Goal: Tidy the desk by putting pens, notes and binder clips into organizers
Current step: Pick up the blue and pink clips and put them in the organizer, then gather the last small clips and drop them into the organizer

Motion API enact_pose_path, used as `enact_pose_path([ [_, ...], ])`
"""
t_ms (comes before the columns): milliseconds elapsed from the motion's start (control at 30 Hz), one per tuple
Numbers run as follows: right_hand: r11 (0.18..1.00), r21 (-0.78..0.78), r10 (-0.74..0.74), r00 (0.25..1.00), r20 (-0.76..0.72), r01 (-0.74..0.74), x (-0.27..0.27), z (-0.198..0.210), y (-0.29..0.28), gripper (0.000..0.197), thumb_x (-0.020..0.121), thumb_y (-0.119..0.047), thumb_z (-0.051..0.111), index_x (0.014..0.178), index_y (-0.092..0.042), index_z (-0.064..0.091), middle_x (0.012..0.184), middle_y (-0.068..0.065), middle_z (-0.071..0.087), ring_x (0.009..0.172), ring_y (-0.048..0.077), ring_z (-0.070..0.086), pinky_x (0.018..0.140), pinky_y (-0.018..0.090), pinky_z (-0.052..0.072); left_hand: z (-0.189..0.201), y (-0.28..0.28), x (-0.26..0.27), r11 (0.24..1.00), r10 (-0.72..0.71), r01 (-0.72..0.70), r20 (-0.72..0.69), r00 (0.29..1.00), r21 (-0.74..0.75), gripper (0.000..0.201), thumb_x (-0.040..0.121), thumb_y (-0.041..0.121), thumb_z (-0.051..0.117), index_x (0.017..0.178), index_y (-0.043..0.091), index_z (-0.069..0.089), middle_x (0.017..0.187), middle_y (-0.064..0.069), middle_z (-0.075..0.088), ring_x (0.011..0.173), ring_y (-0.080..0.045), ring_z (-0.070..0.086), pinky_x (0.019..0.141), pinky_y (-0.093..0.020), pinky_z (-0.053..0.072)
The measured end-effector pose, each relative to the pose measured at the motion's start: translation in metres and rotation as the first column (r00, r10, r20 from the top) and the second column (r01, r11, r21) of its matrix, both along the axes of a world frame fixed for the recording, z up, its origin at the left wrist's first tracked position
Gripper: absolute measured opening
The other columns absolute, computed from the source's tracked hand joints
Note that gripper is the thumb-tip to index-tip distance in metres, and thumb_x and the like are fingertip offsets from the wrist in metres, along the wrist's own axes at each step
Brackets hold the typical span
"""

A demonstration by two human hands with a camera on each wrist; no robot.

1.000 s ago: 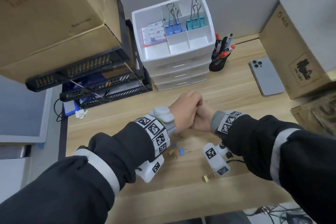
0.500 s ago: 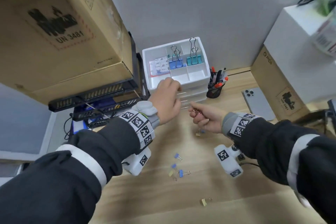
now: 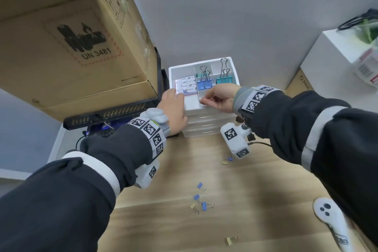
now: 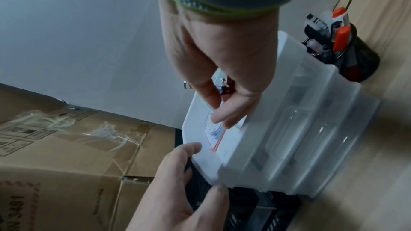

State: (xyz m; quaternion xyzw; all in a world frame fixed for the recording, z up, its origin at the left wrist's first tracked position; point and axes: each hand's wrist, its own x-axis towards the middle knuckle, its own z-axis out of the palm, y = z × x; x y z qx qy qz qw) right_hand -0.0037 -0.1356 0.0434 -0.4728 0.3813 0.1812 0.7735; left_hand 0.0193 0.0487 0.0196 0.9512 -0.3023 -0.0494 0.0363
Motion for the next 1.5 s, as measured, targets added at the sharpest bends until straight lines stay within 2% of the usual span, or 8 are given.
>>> enact_pose_path([
  [100,0.997,-0.079,0.006,0.999,-0.043,-0.009,0.005,-0.001,0.005,0.005,0.098,0.003,0.051,0.095,0.006,0.053,0.102,0.016,0.055,0.095,0.029,0.068,0.065,0.031,0.062,-0.001,0.002,0.001,1.000,0.004,-0.004,-0.028,1.000,-0.007,0.043,0.079,0.019,0.058,0.118,0.006,0.048,0.128,-0.014,0.040,0.124,-0.033,0.037,0.091,-0.044,0.047],
  [233,0.979,-0.204,-0.013,1.000,-0.019,0.009,0.011,0.003,0.005,0.014,0.094,0.007,0.049,0.084,-0.002,0.049,0.081,0.010,0.050,0.087,0.021,0.060,0.094,0.033,0.056,-0.004,0.004,0.001,1.000,-0.014,0.014,-0.039,0.999,-0.002,0.046,0.079,0.018,0.059,0.122,0.005,0.047,0.135,-0.015,0.036,0.130,-0.033,0.033,0.096,-0.044,0.045],
  [467,0.866,-0.458,0.194,0.979,-0.068,-0.203,0.007,0.019,0.008,0.018,0.098,-0.003,0.045,0.115,-0.008,0.048,0.090,0.007,0.059,0.099,0.026,0.067,0.095,0.037,0.056,-0.005,0.006,0.002,0.999,-0.019,0.017,-0.042,0.999,-0.043,0.039,0.078,0.018,0.058,0.115,0.007,0.050,0.124,-0.012,0.042,0.121,-0.032,0.038,0.093,-0.043,0.046],
  [667,0.679,-0.718,0.229,0.973,0.013,-0.151,-0.007,0.013,0.010,0.015,0.092,-0.008,0.047,0.077,-0.009,0.049,0.079,0.011,0.061,0.073,0.026,0.063,0.075,0.035,0.057,-0.003,0.017,-0.006,0.979,-0.128,0.123,-0.022,0.991,-0.165,0.034,0.075,0.025,0.059,0.106,0.012,0.056,0.114,-0.005,0.048,0.106,-0.024,0.042,0.086,-0.039,0.047],
  [800,0.673,-0.735,0.306,0.934,0.183,-0.077,-0.030,-0.012,0.011,0.008,0.086,-0.007,0.052,0.084,-0.008,0.060,0.077,0.013,0.068,0.061,0.018,0.062,0.057,0.026,0.051,-0.015,0.027,-0.024,0.945,-0.278,0.268,-0.026,0.960,-0.188,0.016,0.073,0.028,0.056,0.085,0.016,0.056,0.088,0.002,0.048,0.088,-0.022,0.045,0.075,-0.038,0.045],
  [933,0.610,-0.789,0.387,0.895,0.223,-0.067,-0.055,-0.046,0.015,0.009,0.078,-0.016,0.056,0.076,-0.012,0.063,0.068,0.007,0.066,0.061,0.020,0.059,0.066,0.038,0.056,-0.040,0.032,-0.046,0.970,-0.228,0.203,-0.212,0.950,-0.132,0.009,0.077,0.023,0.060,0.082,0.018,0.055,0.078,0.005,0.055,0.079,-0.022,0.053,0.066,-0.031,0.042],
  [1300,0.379,-0.693,0.642,0.713,-0.280,-0.613,-0.155,-0.170,0.015,0.013,0.080,-0.007,0.053,0.077,-0.014,0.065,0.074,0.003,0.072,0.078,0.024,0.074,0.062,0.028,0.054,-0.133,0.059,-0.112,0.967,-0.187,0.249,-0.506,0.842,0.057,0.011,0.080,0.016,0.061,0.090,0.016,0.065,0.079,0.010,0.056,0.075,-0.016,0.053,0.055,-0.022,0.033],
  [1500,0.378,-0.650,0.706,0.660,-0.259,-0.659,-0.194,-0.201,0.043,0.014,0.076,-0.014,0.072,0.089,-0.016,0.072,0.076,-0.011,0.064,0.073,0.009,0.061,0.073,0.025,0.054,-0.154,0.056,-0.125,0.961,-0.194,0.268,-0.516,0.834,0.072,0.012,0.080,0.017,0.063,0.089,0.019,0.071,0.082,0.010,0.060,0.075,-0.016,0.056,0.062,-0.024,0.037],
])
